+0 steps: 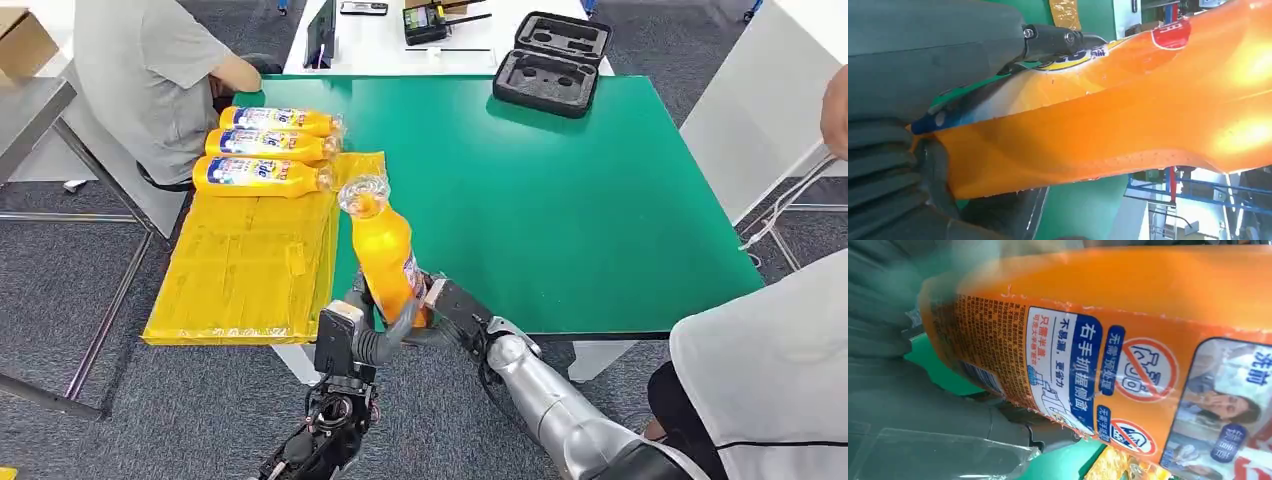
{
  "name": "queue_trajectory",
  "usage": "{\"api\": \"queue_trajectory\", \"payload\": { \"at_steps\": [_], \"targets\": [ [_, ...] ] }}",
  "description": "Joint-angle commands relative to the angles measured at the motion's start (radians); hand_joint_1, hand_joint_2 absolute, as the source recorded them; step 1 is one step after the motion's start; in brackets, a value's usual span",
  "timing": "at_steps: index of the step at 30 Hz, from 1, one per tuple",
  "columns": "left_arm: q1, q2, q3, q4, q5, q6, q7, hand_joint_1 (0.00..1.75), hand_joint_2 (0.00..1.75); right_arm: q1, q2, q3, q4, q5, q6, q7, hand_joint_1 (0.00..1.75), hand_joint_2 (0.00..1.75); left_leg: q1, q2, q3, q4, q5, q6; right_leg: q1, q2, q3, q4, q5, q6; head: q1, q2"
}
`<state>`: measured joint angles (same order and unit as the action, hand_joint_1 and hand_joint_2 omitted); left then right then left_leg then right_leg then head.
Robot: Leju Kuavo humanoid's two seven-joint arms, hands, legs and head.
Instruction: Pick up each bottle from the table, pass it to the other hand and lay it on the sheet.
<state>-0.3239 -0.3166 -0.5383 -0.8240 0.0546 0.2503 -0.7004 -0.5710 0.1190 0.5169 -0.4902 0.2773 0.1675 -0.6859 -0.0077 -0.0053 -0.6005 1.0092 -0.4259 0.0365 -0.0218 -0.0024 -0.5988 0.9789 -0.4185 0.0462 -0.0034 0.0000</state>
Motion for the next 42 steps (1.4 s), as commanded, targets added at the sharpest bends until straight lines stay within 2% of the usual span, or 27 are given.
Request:
{"api": "queue_trajectory", "payload": {
  "at_steps": [1,3,4,15,25,27,29,32,36,39,40,41,42],
  "targets": [
    [-0.025,0.005,-0.036,0.021,-0.001,0.000,0.002,0.00,1.75,-0.045,0.017,0.038,0.062,0.023,0.003,0.010,1.75,1.75,0.001,0.001,0.002,0.000,-0.001,-0.002,0.001,0.001,0.002,0.000,-0.001,-0.002,0.000,0.000],
    [-0.024,0.005,-0.031,0.017,0.001,0.002,0.002,0.00,1.75,-0.047,0.018,0.049,0.061,0.039,-0.019,0.012,1.75,1.75,0.001,0.001,0.002,0.000,-0.001,-0.002,0.001,0.001,0.002,0.000,-0.001,-0.002,0.000,0.000],
    [-0.025,0.004,-0.028,0.017,0.003,0.005,0.002,0.00,0.00,-0.047,0.020,0.052,0.060,0.043,-0.028,0.012,1.75,1.75,0.001,0.001,0.001,0.000,-0.001,-0.001,0.001,0.001,0.001,0.000,0.000,-0.001,0.000,0.000],
    [-0.011,0.015,0.018,-0.047,0.017,0.020,0.002,0.00,0.00,-0.041,0.012,0.025,0.050,0.021,-0.033,0.009,1.75,1.75,0.002,0.001,0.002,0.001,-0.002,-0.002,0.002,0.001,0.002,0.000,-0.001,-0.002,0.000,0.000],
    [-0.003,0.018,0.012,-0.091,0.001,0.038,0.002,0.00,0.00,-0.033,0.018,0.033,0.047,0.037,-0.047,0.013,1.75,1.75,0.001,0.001,0.002,0.000,-0.001,-0.002,0.001,0.001,0.002,0.000,-0.001,-0.002,0.000,0.000],
    [-0.002,0.018,0.013,-0.093,0.014,0.015,0.002,0.00,0.00,-0.034,0.018,0.025,0.044,0.022,-0.015,0.004,1.75,1.75,0.001,0.001,0.003,0.000,-0.001,-0.002,0.001,0.001,0.003,0.000,-0.001,-0.002,0.000,0.000],
    [-0.009,0.007,0.036,-0.042,0.085,-0.116,0.002,0.00,0.00,-0.032,0.010,-0.021,0.031,-0.051,0.104,-0.012,1.75,1.75,0.001,0.001,0.003,0.000,-0.001,-0.002,0.001,0.001,0.003,0.000,-0.001,-0.002,0.000,0.000],
    [-0.015,0.005,0.045,-0.016,0.117,-0.177,0.002,0.00,0.00,-0.039,-0.004,-0.027,0.027,-0.055,0.107,-0.012,1.75,1.75,0.002,0.000,0.004,0.000,-0.002,-0.003,0.002,0.000,0.004,-0.001,-0.001,-0.003,0.000,0.000],
    [-0.023,0.002,0.056,0.001,0.090,-0.150,0.002,0.00,0.00,-0.048,-0.013,-0.023,0.024,-0.036,0.096,-0.007,1.75,1.75,0.001,0.001,0.003,0.000,-0.001,-0.002,0.001,0.000,0.003,0.000,-0.001,-0.002,0.000,0.000],
    [-0.067,-0.011,0.050,0.109,0.099,-0.144,0.002,0.00,0.00,-0.045,-0.023,-0.010,0.004,-0.011,0.085,0.001,1.75,1.75,0.002,0.000,0.003,0.000,-0.001,-0.002,0.002,0.000,0.003,0.000,-0.001,-0.002,0.000,0.000],
    [-0.079,-0.014,0.043,0.153,0.116,-0.180,0.002,0.00,0.00,-0.046,-0.029,-0.006,0.000,-0.006,0.087,0.002,1.75,1.75,0.000,-0.001,0.001,0.000,0.000,-0.001,0.000,-0.001,0.001,0.000,0.000,-0.001,0.000,0.000],
    [-0.114,-0.018,0.031,0.251,0.199,-0.341,0.042,0.00,0.00,-0.052,-0.037,0.002,-0.004,0.002,0.096,0.003,1.75,1.75,0.002,0.000,0.004,0.001,-0.002,-0.003,0.002,-0.001,0.004,0.000,-0.001,-0.003,0.000,0.000],
    [-0.119,-0.015,0.030,0.267,0.239,-0.420,0.081,0.00,0.00,-0.056,-0.040,0.005,-0.003,0.004,0.103,0.004,1.75,1.75,0.001,-0.001,0.002,0.000,0.000,-0.002,0.001,-0.001,0.002,0.000,-0.001,-0.002,0.000,0.000]
  ]
}}
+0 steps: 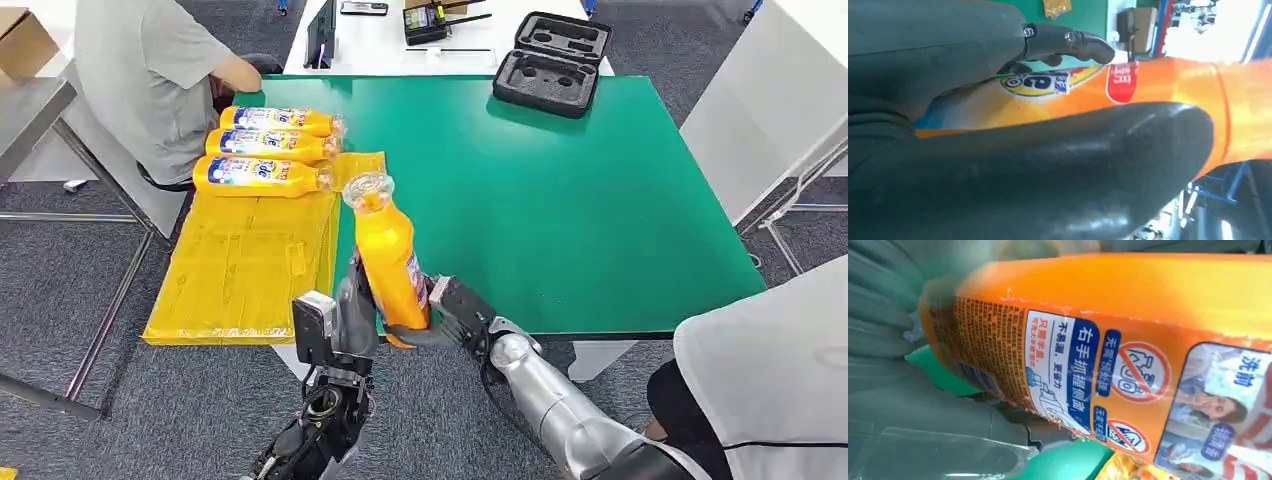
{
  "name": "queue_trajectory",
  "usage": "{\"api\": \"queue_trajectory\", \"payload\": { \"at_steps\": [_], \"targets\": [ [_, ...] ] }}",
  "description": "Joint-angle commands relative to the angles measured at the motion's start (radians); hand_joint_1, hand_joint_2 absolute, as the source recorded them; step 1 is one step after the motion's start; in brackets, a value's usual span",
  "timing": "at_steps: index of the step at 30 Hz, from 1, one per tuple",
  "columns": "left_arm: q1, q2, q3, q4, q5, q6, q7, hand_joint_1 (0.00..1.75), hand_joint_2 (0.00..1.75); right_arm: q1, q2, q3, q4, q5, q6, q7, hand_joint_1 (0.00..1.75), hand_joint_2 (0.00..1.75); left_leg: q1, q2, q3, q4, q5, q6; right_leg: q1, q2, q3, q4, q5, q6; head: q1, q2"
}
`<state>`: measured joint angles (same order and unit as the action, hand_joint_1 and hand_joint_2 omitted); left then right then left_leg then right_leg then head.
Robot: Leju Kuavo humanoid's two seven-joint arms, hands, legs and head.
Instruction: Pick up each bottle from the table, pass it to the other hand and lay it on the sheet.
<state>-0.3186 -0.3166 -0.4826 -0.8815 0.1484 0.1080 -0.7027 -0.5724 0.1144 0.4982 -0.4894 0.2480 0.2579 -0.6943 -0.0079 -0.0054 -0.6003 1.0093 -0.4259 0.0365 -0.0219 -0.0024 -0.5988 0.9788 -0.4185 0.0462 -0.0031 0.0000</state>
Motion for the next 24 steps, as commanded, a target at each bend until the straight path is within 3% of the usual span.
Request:
{"api": "queue_trajectory", "payload": {
  "at_steps": [1,7,11,14,15,20,24],
  "targets": [
    [-0.124,-0.011,-0.030,0.336,0.170,-0.327,0.104,0.00,0.00,-0.060,-0.037,0.024,-0.002,0.035,0.015,0.014,1.75,1.75,0.001,-0.001,0.002,0.000,-0.001,-0.002,0.001,-0.001,0.003,0.000,-0.001,-0.002,0.000,0.000],
    [-0.149,-0.022,-0.046,0.353,0.201,-0.257,0.143,0.00,0.00,-0.042,-0.045,0.019,-0.014,0.033,0.001,0.038,1.75,1.75,0.001,0.002,0.002,0.001,-0.002,-0.002,0.001,0.002,0.002,0.000,-0.001,-0.002,0.000,0.000],
    [-0.148,-0.030,-0.020,0.319,0.242,-0.102,0.147,0.00,0.00,-0.004,-0.061,0.010,-0.040,0.028,-0.018,0.043,1.75,1.75,0.001,0.000,0.001,0.000,-0.001,-0.001,0.001,0.000,0.002,0.000,-0.001,-0.001,0.000,0.000],
    [-0.142,-0.018,-0.033,0.287,0.270,-0.100,0.172,0.00,0.00,0.011,-0.069,0.006,-0.057,0.026,-0.016,0.047,1.75,1.75,0.002,0.000,0.004,0.001,-0.002,-0.003,0.002,0.000,0.005,0.000,-0.002,-0.003,0.000,0.000],
    [-0.137,-0.018,-0.020,0.277,0.285,-0.098,0.162,0.00,1.75,0.014,-0.070,0.004,-0.060,0.025,-0.020,0.047,1.75,1.75,0.002,-0.001,0.002,0.000,-0.001,-0.002,0.002,-0.001,0.003,0.000,-0.001,-0.002,0.000,0.000],
    [-0.113,0.015,-0.059,0.198,0.307,-0.168,0.158,0.00,1.75,0.027,-0.075,-0.005,-0.071,0.024,-0.019,0.052,1.75,1.75,0.001,0.000,0.001,0.000,-0.001,-0.002,0.001,0.000,0.002,0.000,-0.001,-0.002,0.000,0.000],
    [-0.107,0.017,-0.034,0.175,0.313,-0.124,0.113,0.00,1.75,0.040,-0.076,-0.021,-0.078,0.021,-0.031,0.045,1.75,1.75,0.001,0.000,0.001,0.000,-0.001,-0.002,0.001,0.000,0.001,0.000,0.000,-0.002,0.000,0.000]
  ]
}}
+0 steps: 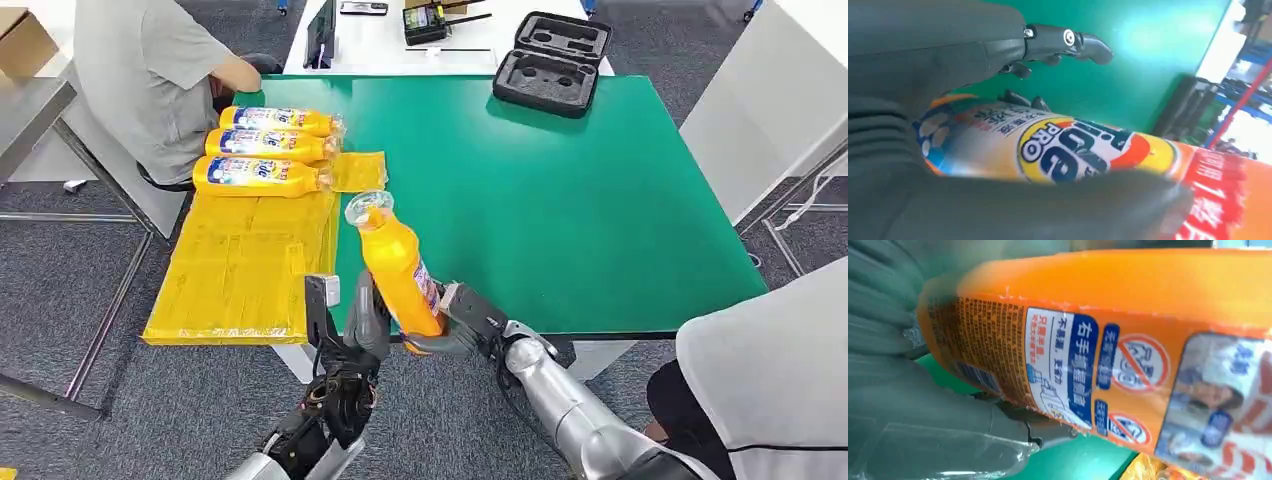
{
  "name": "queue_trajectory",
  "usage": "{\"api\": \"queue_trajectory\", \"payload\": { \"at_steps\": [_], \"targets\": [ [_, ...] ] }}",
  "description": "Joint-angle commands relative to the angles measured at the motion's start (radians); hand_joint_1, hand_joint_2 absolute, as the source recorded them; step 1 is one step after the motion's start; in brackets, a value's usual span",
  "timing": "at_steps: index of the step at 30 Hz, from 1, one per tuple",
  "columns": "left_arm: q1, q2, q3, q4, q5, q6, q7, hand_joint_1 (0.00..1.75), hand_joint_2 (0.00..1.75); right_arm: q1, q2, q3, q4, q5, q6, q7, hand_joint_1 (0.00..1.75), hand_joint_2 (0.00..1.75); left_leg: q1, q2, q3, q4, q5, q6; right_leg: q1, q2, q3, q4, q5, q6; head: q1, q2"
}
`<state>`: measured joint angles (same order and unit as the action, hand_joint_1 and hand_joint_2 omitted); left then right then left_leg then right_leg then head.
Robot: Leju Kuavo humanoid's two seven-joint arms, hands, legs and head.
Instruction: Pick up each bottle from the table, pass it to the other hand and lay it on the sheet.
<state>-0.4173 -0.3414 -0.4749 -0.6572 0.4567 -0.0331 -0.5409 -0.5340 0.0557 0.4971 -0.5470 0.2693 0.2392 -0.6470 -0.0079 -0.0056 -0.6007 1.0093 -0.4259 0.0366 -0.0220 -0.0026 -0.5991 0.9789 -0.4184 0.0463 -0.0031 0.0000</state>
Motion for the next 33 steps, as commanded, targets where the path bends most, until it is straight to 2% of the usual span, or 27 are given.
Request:
{"api": "queue_trajectory", "payload": {
  "at_steps": [1,8,9,11,12,16,17,18,19,21,33],
  "targets": [
    [-0.009,0.043,-0.042,-0.053,0.004,0.017,-0.047,0.00,1.75,0.003,-0.018,-0.020,-0.021,0.000,-0.013,-0.003,1.75,1.75,0.002,0.001,0.003,0.000,-0.002,-0.003,0.002,0.001,0.004,0.000,-0.001,-0.003,0.000,0.000],
    [0.056,0.079,0.002,-0.211,0.066,0.004,-0.040,0.00,1.75,0.017,-0.015,-0.035,-0.042,0.006,-0.018,-0.010,1.75,1.75,0.002,0.003,0.004,0.000,-0.002,-0.003,0.002,0.003,0.003,0.000,-0.001,-0.003,0.000,0.000],
    [0.063,0.070,0.030,-0.215,0.140,-0.034,0.037,0.00,1.75,0.019,-0.015,-0.037,-0.046,0.006,-0.016,-0.011,1.75,1.75,0.001,0.002,0.002,0.000,-0.001,-0.002,0.001,0.002,0.002,0.000,0.000,-0.002,0.000,0.000],
    [0.068,0.076,0.028,-0.229,0.164,-0.052,0.053,0.00,1.75,0.020,-0.016,-0.041,-0.046,0.005,-0.017,-0.012,1.75,1.75,0.002,0.002,0.002,0.001,-0.002,-0.003,0.002,0.002,0.002,0.000,-0.001,-0.003,0.000,0.000],
    [0.061,0.075,0.020,-0.218,0.169,-0.036,0.075,0.00,0.00,0.026,-0.016,-0.048,-0.050,0.005,-0.024,-0.012,1.75,1.75,0.001,0.001,0.001,0.000,-0.001,-0.002,0.001,0.001,0.001,0.000,0.000,-0.002,0.000,0.000],
    [0.042,0.059,-0.001,-0.204,0.136,0.029,0.046,0.00,0.00,0.048,-0.026,-0.061,-0.064,0.008,-0.033,-0.011,1.75,1.75,0.002,0.001,0.003,0.000,-0.002,-0.003,0.002,0.000,0.004,-0.001,-0.001,-0.003,0.000,0.000],
    [0.036,0.060,-0.009,-0.195,0.148,0.012,0.068,0.00,1.75,0.052,-0.029,-0.063,-0.072,0.011,-0.028,-0.013,1.75,1.75,0.002,-0.001,0.002,0.000,-0.001,-0.002,0.002,-0.001,0.003,-0.001,-0.001,-0.002,0.000,0.000],
    [0.026,0.065,-0.017,-0.171,0.179,-0.009,0.119,0.00,1.75,0.052,-0.030,-0.069,-0.070,0.013,-0.026,-0.013,1.75,1.75,0.001,-0.001,0.001,0.000,-0.001,-0.002,0.001,-0.001,0.002,0.000,-0.001,-0.002,0.000,0.000],
    [0.026,0.070,-0.023,-0.172,0.181,-0.031,0.109,0.00,1.75,0.052,-0.030,-0.070,-0.068,0.013,-0.026,-0.013,1.75,1.75,0.002,0.000,0.003,0.000,-0.001,-0.002,0.002,0.000,0.003,0.000,-0.001,-0.002,0.000,0.000],
    [0.018,0.099,-0.046,-0.163,0.203,-0.172,0.090,0.00,1.75,0.048,-0.036,-0.070,-0.064,0.017,-0.014,-0.026,1.75,1.75,0.001,0.000,0.001,0.000,0.000,-0.001,0.001,0.000,0.001,0.000,0.000,-0.001,0.000,0.000],
    [-0.005,0.088,0.008,-0.087,0.230,-0.221,0.076,0.00,1.75,0.075,-0.056,-0.104,-0.099,0.009,-0.007,-0.036,1.75,1.75,0.001,0.000,0.003,0.000,-0.001,-0.002,0.001,0.000,0.003,0.000,-0.001,-0.002,0.000,0.000]
  ]
}}
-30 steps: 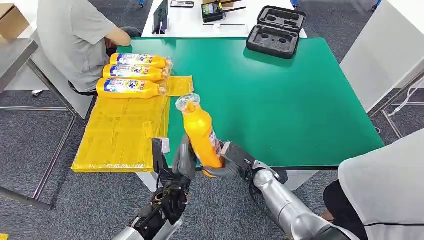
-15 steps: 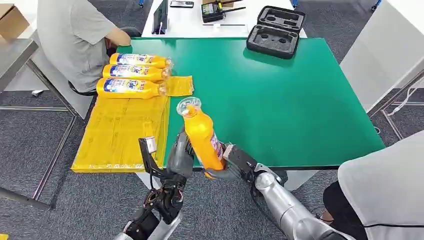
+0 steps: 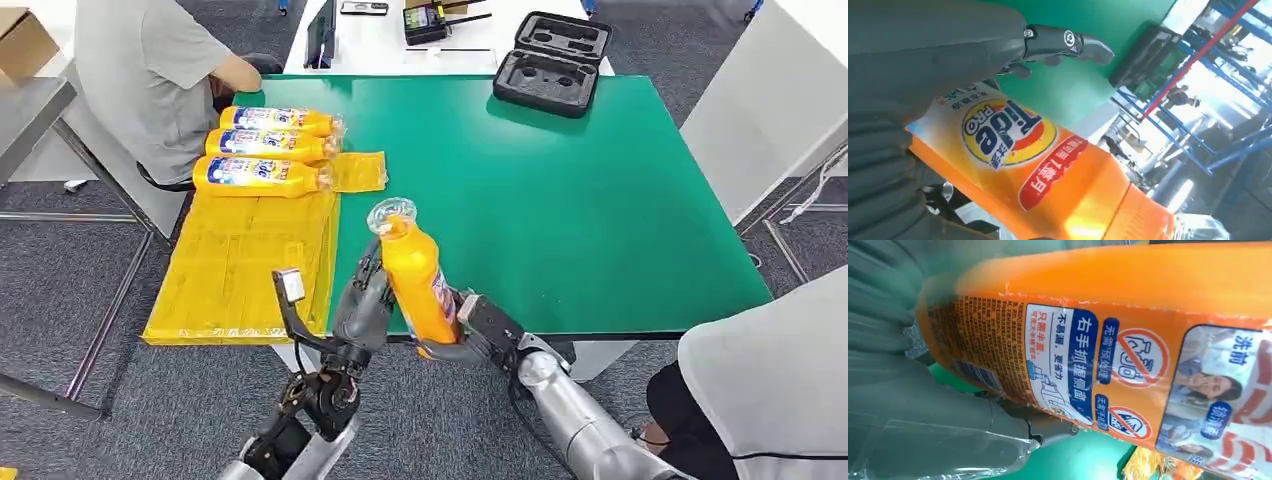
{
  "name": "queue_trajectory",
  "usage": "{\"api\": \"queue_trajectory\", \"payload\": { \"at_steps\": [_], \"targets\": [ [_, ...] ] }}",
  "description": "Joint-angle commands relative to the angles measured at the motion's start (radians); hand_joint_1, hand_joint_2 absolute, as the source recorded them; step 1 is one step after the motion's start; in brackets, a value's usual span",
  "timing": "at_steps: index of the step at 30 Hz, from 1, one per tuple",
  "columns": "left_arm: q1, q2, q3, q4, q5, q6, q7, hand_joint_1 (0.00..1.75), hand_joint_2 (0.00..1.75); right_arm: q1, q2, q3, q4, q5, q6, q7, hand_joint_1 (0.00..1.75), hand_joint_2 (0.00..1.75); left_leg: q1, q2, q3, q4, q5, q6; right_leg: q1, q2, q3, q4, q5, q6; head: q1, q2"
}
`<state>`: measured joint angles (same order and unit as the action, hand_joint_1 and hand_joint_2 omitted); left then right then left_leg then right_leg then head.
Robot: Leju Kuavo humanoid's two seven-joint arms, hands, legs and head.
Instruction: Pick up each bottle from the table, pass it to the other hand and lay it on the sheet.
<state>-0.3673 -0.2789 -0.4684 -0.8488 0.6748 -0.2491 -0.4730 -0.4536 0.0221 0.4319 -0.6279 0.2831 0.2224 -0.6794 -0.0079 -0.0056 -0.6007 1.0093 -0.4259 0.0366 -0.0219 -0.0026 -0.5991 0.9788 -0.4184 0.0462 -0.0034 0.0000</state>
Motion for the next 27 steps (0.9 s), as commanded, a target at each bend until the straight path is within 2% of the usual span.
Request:
{"api": "queue_trajectory", "payload": {
  "at_steps": [1,5,7,10,16,19,23,24,27],
  "targets": [
    [-0.055,0.026,0.001,0.104,0.012,-0.005,0.009,0.00,1.75,-0.005,-0.022,-0.039,-0.018,-0.004,0.010,-0.004,1.75,1.75,0.001,0.001,0.003,0.000,-0.001,-0.002,0.001,0.000,0.003,-0.001,-0.001,-0.002,0.000,0.000],
    [-0.081,0.008,0.028,0.136,0.023,0.053,0.012,0.00,1.75,0.007,-0.035,-0.076,-0.053,-0.022,0.012,-0.007,1.75,1.75,0.001,0.000,0.002,0.000,-0.001,-0.002,0.001,0.000,0.002,0.000,-0.001,-0.002,0.000,0.000],
    [-0.102,0.011,0.042,0.171,0.065,-0.002,0.050,0.00,1.75,0.002,-0.039,-0.094,-0.054,-0.024,0.011,-0.008,1.75,1.75,0.002,-0.001,0.002,0.001,-0.001,-0.002,0.002,-0.001,0.003,0.000,-0.001,-0.002,0.000,0.000],
    [-0.140,0.009,-0.007,0.231,-0.004,-0.002,0.035,0.00,1.75,0.008,-0.039,-0.114,-0.059,-0.011,0.007,-0.010,1.75,1.75,0.001,0.000,0.002,0.000,-0.001,-0.002,0.001,-0.001,0.002,0.000,-0.001,-0.002,0.000,0.000],
    [-0.208,-0.040,-0.058,0.346,-0.072,-0.023,0.005,0.00,1.75,-0.011,-0.009,-0.103,-0.037,0.022,0.021,-0.006,1.75,1.75,0.002,0.000,0.002,0.001,-0.001,-0.002,0.002,0.000,0.003,0.000,-0.001,-0.002,0.000,0.000],
    [-0.205,-0.039,-0.064,0.322,-0.094,-0.048,-0.013,0.00,1.75,-0.016,-0.020,-0.111,-0.041,-0.001,0.073,0.018,1.75,1.75,0.001,0.001,0.002,0.001,-0.001,-0.002,0.001,0.000,0.002,0.001,-0.001,-0.002,0.000,0.000],
    [-0.168,-0.030,-0.063,0.260,-0.144,-0.031,-0.025,0.00,1.75,-0.026,-0.034,-0.124,-0.045,-0.003,0.071,0.050,1.75,1.75,0.000,0.000,0.001,0.000,0.000,-0.001,0.000,0.000,0.001,0.000,0.000,-0.001,0.000,0.000],
    [-0.149,-0.025,-0.073,0.232,-0.176,-0.031,-0.042,0.00,1.75,-0.039,-0.035,-0.134,-0.031,-0.025,0.112,0.065,1.75,1.75,0.001,0.001,0.003,0.001,-0.002,-0.002,0.001,0.001,0.003,0.000,-0.001,-0.002,0.000,0.000],
    [-0.129,-0.026,-0.073,0.206,-0.202,-0.030,-0.050,0.00,1.75,-0.052,-0.032,-0.135,-0.022,-0.028,0.123,0.067,1.75,1.75,0.001,0.001,0.002,0.001,-0.001,-0.002,0.001,0.001,0.002,0.000,-0.001,-0.002,0.000,0.000]
  ]
}}
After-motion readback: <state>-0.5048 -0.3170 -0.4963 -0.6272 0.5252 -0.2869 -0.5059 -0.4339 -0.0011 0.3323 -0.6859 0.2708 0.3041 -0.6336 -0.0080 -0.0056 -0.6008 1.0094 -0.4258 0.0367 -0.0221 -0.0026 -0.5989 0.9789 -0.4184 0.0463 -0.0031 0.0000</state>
